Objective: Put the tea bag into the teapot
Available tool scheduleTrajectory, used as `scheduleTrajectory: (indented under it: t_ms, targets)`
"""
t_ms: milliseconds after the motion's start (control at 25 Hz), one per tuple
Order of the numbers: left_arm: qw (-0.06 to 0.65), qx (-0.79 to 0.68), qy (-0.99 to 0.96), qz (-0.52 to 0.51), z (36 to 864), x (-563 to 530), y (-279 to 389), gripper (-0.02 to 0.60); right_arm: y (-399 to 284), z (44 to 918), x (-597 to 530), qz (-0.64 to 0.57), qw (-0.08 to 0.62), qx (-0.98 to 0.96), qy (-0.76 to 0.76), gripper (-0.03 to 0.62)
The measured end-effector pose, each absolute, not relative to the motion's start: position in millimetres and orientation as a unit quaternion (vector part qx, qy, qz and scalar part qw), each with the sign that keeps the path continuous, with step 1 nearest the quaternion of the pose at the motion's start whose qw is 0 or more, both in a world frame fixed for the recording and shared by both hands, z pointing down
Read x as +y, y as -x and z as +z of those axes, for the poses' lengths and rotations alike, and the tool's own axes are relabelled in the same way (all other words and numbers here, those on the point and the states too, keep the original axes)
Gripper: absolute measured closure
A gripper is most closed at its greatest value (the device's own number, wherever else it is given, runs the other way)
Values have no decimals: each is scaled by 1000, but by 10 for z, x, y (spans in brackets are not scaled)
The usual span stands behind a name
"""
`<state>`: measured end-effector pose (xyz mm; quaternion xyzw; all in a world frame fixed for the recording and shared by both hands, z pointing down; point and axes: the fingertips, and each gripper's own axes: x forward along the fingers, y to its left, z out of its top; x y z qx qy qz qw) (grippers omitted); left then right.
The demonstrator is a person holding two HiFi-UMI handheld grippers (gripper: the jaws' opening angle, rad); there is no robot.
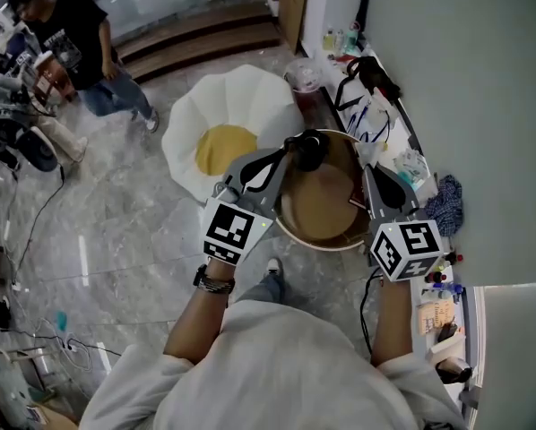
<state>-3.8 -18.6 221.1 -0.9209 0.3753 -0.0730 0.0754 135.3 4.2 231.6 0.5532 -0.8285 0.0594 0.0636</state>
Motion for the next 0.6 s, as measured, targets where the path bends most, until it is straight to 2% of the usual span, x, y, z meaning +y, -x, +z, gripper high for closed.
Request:
scheduleTrajectory:
  t_ms: [600]
  targets:
    - [36, 360, 928, -89, 2558, -1207, 188, 577, -1217, 2690, -934, 99, 99, -814, -563, 592]
